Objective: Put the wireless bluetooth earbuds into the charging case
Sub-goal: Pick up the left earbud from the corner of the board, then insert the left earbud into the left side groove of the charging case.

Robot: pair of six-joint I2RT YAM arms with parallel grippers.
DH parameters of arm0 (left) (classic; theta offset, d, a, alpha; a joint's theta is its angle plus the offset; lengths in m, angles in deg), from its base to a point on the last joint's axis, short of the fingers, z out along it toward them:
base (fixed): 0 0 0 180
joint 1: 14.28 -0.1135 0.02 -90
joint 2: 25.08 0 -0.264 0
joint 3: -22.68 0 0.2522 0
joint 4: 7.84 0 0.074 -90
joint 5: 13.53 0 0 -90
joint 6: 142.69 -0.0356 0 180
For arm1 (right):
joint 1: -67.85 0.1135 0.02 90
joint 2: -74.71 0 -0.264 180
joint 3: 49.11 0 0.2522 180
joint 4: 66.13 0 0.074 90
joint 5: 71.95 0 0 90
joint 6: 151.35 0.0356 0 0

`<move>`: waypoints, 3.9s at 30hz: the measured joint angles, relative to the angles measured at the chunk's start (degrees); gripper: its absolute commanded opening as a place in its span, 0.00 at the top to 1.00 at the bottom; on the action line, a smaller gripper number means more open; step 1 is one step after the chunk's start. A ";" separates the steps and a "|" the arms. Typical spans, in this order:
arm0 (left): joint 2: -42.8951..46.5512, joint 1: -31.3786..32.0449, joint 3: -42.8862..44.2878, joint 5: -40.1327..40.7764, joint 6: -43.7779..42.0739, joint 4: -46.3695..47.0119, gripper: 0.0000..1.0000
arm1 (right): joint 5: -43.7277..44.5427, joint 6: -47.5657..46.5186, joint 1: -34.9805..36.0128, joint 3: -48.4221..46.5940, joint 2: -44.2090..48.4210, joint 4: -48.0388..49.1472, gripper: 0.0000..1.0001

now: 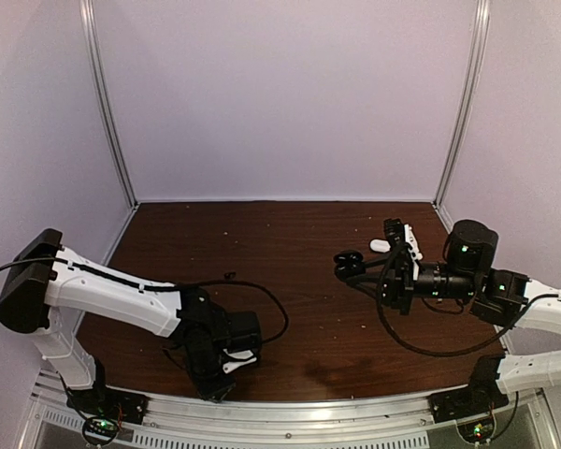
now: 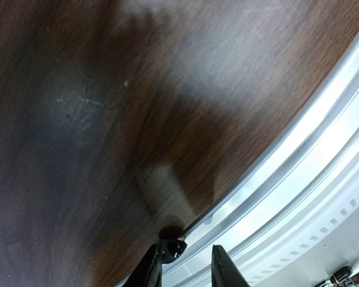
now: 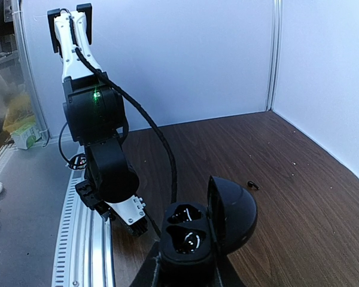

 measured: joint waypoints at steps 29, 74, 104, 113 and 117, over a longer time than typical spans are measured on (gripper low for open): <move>-3.23 2.67 0.42 4.02 -2.89 -1.55 0.82 | 0.04 -0.02 0.00 0.00 0.09 -0.02 0.99; 22.53 -13.40 10.25 13.49 -8.50 48.76 0.94 | 10.82 -12.15 -0.07 3.39 -1.64 22.77 1.00; 13.77 -5.60 13.84 -1.51 -25.00 64.37 0.95 | 11.23 -24.90 2.84 2.10 -4.24 24.30 1.00; 11.39 -5.57 16.09 0.07 -25.00 64.30 0.96 | 12.15 -23.87 4.13 2.08 -4.50 24.24 1.00; 10.60 -5.57 16.33 0.74 -24.92 64.26 0.96 | 12.94 -23.69 4.31 2.08 -4.50 24.28 1.00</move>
